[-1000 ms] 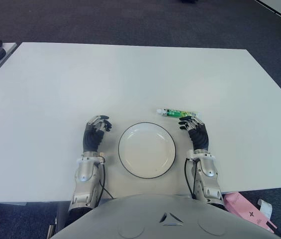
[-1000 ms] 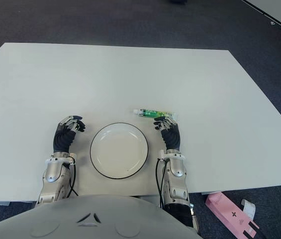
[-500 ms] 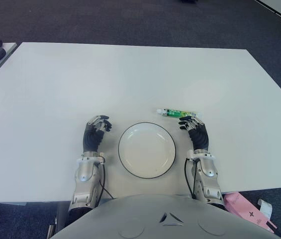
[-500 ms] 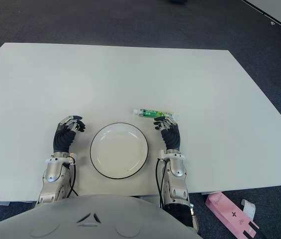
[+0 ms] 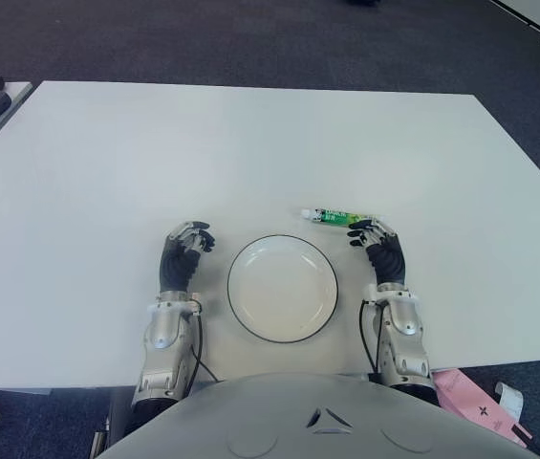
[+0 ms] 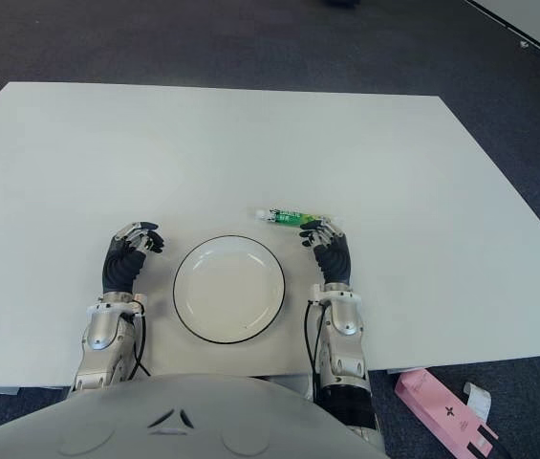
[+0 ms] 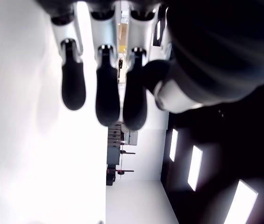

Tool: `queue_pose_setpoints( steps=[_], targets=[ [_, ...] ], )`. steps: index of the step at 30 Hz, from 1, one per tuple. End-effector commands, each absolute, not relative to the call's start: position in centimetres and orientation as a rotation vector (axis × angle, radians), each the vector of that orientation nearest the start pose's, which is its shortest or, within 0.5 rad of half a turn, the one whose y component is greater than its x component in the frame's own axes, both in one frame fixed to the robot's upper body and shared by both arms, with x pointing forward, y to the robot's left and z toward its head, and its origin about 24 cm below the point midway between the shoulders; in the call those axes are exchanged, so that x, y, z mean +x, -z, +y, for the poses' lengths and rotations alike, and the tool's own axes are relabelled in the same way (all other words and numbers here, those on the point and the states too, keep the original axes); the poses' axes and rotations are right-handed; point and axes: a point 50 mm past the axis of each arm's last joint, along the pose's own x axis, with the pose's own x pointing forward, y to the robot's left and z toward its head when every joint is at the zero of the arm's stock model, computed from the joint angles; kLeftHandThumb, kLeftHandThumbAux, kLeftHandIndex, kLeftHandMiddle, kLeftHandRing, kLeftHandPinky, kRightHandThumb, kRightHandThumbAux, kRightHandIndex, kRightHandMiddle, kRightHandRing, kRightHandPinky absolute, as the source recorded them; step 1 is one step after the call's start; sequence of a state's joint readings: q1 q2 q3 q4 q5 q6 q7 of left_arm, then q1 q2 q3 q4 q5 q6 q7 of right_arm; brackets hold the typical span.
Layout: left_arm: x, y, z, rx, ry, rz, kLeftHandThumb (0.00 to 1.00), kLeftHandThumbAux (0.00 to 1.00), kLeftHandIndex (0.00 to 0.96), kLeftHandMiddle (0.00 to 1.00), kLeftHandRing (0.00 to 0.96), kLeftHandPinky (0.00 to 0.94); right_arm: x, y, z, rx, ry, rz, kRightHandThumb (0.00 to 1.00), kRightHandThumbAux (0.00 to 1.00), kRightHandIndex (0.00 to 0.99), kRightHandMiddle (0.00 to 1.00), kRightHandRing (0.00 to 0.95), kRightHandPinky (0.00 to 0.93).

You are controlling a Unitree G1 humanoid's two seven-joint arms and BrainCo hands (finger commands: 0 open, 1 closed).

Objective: Put the toothpaste on the table into the plate.

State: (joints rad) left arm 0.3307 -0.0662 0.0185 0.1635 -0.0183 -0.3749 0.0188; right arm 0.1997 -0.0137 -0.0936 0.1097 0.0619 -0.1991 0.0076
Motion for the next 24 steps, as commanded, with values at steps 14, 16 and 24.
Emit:
queue_pose_setpoints(
  steps=[14, 16, 24],
  targets=[
    [16.0, 4.1, 15.3, -0.085, -0.167, 0.181, 0.704, 0.719, 0.431, 0.574, 0.560, 0.536, 23.9, -3.8, -21.3, -0.148, 0.078, -0.116, 0.712, 0.720, 0.424, 0.464, 0.467, 0.482],
    [16.1, 4.1, 15.3, -0.086, -0.166, 0.183, 0.704, 0.719, 0.431, 0.574, 0.561, 0.538, 24.1, -4.0, -21.4, -0.182, 0.065, -0.134, 0.712, 0.719, 0.424, 0.463, 0.463, 0.471],
    [16.0, 4.2, 15.1, -0.083, -0.168, 0.187, 0.703, 0.719, 0.430, 0.573, 0.563, 0.536, 25.4, -5.4, -21.9, -0.306, 0.000, -0.211, 0.713, 0.718, 0.424, 0.446, 0.440, 0.444]
  ],
)
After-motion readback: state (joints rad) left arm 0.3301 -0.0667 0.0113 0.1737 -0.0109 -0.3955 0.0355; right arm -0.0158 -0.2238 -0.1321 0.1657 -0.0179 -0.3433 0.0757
